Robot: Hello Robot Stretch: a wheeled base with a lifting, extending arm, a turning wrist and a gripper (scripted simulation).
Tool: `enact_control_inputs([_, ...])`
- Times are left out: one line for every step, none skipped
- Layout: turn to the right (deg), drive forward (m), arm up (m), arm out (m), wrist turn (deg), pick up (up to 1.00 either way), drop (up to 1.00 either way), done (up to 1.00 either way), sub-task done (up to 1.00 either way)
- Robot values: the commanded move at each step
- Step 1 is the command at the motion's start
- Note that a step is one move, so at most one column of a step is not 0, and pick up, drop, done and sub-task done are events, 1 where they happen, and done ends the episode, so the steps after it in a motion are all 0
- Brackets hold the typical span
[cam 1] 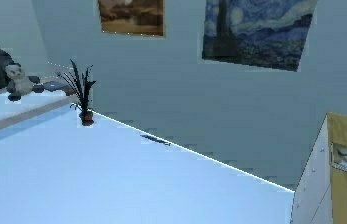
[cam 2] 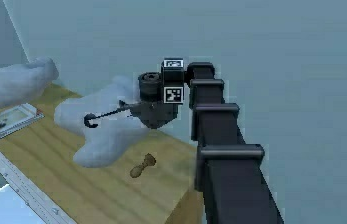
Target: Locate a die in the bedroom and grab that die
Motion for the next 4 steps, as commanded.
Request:
enact_control_inputs([0.0, 0.0, 0.0, 0.0, 12.0, 0.0, 0.0, 0.0, 0.0])
enact_control_inputs([0.0, 0.0, -0.26, 0.0, 0.0, 0.0, 0.0, 0.0, 0.0])
enact_control_inputs([0.0, 0.0, 0.0, 0.0, 0.0, 1.0, 0.0, 0.0, 0.0])
enact_control_inputs([0.0, 0.0, 0.1, 0.0, 0.0, 0.0, 0.0, 0.0, 0.0])
